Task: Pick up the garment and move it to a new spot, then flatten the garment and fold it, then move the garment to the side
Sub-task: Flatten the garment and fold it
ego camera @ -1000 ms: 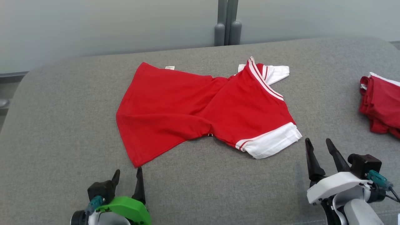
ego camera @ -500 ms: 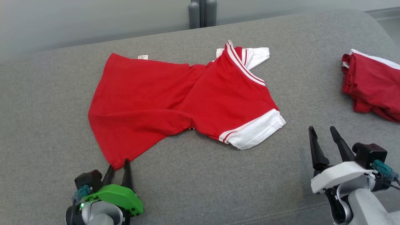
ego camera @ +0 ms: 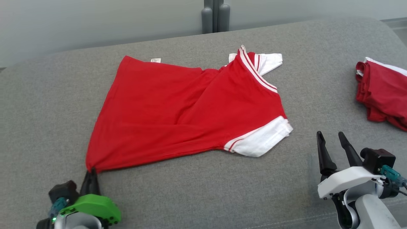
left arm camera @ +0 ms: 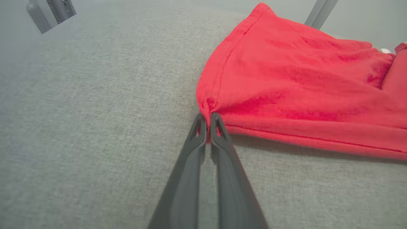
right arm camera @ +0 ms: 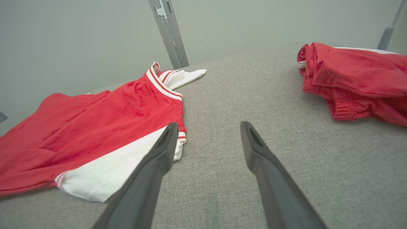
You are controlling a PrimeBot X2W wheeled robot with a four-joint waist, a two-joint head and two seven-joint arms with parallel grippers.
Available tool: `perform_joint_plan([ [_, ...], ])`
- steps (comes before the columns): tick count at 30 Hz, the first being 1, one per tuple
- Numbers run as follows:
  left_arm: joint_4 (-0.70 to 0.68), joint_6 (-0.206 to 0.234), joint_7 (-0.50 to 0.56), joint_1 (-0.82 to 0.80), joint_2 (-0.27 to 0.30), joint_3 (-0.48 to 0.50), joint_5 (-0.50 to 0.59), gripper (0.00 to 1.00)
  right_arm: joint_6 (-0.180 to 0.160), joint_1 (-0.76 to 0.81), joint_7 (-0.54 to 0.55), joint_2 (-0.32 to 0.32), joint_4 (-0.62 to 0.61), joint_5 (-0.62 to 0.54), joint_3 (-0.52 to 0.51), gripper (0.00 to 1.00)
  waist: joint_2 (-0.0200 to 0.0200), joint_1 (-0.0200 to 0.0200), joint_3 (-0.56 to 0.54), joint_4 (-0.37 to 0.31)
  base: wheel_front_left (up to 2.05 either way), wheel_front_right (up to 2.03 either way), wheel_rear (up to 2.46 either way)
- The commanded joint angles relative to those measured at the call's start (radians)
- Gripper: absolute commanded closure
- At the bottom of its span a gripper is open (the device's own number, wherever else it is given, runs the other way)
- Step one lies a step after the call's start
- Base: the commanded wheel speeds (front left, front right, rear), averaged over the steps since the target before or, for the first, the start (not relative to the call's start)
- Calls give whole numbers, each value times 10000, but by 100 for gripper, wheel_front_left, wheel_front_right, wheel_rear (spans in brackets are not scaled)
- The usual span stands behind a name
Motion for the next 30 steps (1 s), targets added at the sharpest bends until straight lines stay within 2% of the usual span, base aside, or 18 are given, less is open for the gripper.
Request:
perform_joint_plan([
  [1,-177,95,-2,259,238,465,263,100,-5,107,3,40,68,29,20,0,-1,0,-157,251,0,0,0],
  [2,-222,92,-2,355,257,685,325,100,-5,107,3,51,98,52,48,0,-1,0,-177,318,0,0,0],
  [3,-280,126,-2,418,296,895,437,84,-5,109,3,57,132,70,69,0,-1,0,-196,385,0,0,0],
  [4,-349,164,-2,460,326,1107,538,52,-5,109,3,68,168,84,107,0,-1,0,-214,446,0,0,0],
  [5,-368,142,-2,485,303,1263,618,0,-5,107,3,74,209,102,128,0,-1,0,-225,515,0,0,0],
  [12,-400,-246,-2,307,25,1420,1087,0,-5,-436,3,-98,632,373,477,0,-1,0,-138,957,0,0,0],
  [16,-590,-388,-2,155,-100,1104,1279,0,-5,-1247,3,-324,1252,510,933,0,-1,0,127,1380,0,0,0],
  [18,-649,-491,-2,71,-120,684,1033,0,-5,-1778,3,-490,1749,516,1225,0,-1,0,316,1654,0,0,0],
  [25,-1026,-194,0,-158,-111,-1018,78,0,-7,-3403,105,-797,3970,1061,1690,0,-1,0,912,2655,0,0,0],
  [30,-1292,54,-2,-152,-112,-1465,-151,0,-5,-3997,329,-930,5172,1261,2187,0,-1,0,1092,3095,0,0,0],
])
